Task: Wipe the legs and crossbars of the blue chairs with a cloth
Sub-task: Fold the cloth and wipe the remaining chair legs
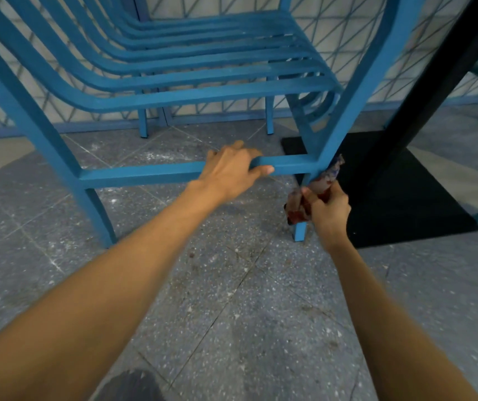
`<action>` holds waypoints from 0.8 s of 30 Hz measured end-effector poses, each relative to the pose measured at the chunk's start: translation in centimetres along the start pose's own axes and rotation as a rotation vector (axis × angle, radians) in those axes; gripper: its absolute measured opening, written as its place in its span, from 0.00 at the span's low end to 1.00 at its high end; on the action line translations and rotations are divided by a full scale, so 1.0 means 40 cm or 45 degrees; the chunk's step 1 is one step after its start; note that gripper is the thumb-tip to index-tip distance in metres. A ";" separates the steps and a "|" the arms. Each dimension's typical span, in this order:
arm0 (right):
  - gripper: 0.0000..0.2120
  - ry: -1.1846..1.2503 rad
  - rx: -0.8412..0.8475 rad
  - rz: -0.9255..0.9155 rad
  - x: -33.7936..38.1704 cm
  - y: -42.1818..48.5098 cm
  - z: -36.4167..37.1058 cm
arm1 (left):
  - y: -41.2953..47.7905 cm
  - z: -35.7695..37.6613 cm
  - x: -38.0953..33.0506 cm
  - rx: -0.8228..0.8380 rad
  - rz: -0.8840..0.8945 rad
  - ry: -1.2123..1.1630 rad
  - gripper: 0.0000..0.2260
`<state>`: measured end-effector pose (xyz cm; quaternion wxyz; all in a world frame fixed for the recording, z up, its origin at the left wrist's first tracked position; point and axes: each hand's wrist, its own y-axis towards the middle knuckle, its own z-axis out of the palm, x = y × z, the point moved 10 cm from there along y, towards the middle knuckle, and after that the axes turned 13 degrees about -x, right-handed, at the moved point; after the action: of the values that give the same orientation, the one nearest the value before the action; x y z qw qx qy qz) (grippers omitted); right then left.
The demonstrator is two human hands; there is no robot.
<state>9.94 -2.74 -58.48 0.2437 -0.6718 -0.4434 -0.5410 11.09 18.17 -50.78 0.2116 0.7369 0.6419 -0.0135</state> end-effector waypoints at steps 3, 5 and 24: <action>0.16 -0.197 0.093 0.286 -0.132 -0.021 0.038 | -0.028 -0.024 0.085 0.004 -0.033 0.060 0.24; 0.17 -0.247 0.154 0.385 -0.162 -0.024 0.049 | -0.047 -0.021 0.125 -0.024 -0.051 -0.005 0.21; 0.16 0.296 -0.109 -0.021 -0.142 -0.042 0.041 | -0.049 -0.014 0.142 -0.219 -0.086 0.055 0.25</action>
<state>9.20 -2.50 -64.57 0.2601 -0.6107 -0.3943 -0.6356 10.10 23.86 -52.52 0.2596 0.6940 0.6696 0.0506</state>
